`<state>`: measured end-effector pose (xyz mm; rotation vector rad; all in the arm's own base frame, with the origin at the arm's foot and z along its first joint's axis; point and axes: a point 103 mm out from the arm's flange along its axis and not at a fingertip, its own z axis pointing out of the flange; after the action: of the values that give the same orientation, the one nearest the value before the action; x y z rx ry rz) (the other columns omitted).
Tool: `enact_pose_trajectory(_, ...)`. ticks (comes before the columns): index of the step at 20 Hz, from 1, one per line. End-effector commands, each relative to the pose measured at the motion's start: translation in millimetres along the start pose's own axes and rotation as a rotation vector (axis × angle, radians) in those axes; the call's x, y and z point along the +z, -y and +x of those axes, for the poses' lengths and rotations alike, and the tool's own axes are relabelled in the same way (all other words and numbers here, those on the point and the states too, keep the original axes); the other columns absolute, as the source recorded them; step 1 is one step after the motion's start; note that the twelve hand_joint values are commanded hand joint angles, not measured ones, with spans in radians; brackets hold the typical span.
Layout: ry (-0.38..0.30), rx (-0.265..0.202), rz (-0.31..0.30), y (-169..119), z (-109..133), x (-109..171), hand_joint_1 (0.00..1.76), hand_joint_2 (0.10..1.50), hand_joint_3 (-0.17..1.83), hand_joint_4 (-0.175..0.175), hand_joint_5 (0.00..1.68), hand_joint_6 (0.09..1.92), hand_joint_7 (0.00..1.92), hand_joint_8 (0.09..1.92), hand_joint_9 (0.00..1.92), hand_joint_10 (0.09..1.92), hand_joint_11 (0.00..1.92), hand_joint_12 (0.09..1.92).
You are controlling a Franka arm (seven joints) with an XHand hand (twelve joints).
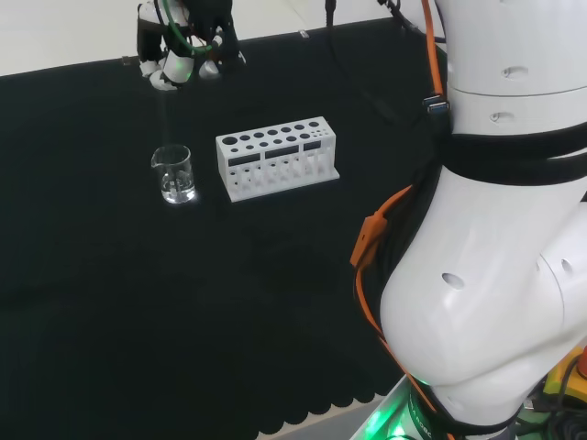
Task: Stir in the beaker to the left of the white test tube rack with the glass rod.
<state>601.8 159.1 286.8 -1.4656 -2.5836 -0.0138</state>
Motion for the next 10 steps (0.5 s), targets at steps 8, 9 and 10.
enact_pose_trajectory(8, 0.036, 0.030, 0.017, 32.5, 2.3, -3.6, 1.34, 0.48, 0.96, -0.175, 1.31, 0.53, 1.39, 0.84, 1.82, 0.45, 1.71, 0.57)
enact_pose_trajectory(9, 0.039, 0.029, 0.020, 31.6, 5.8, -1.4, 1.34, 0.48, 0.96, -0.175, 1.31, 0.53, 1.39, 0.84, 1.82, 0.45, 1.71, 0.57)
enact_pose_trajectory(10, 0.033, 0.025, 0.015, 33.5, 9.3, -1.0, 1.34, 0.48, 0.96, -0.175, 1.31, 0.53, 1.39, 0.84, 1.82, 0.45, 1.71, 0.57)
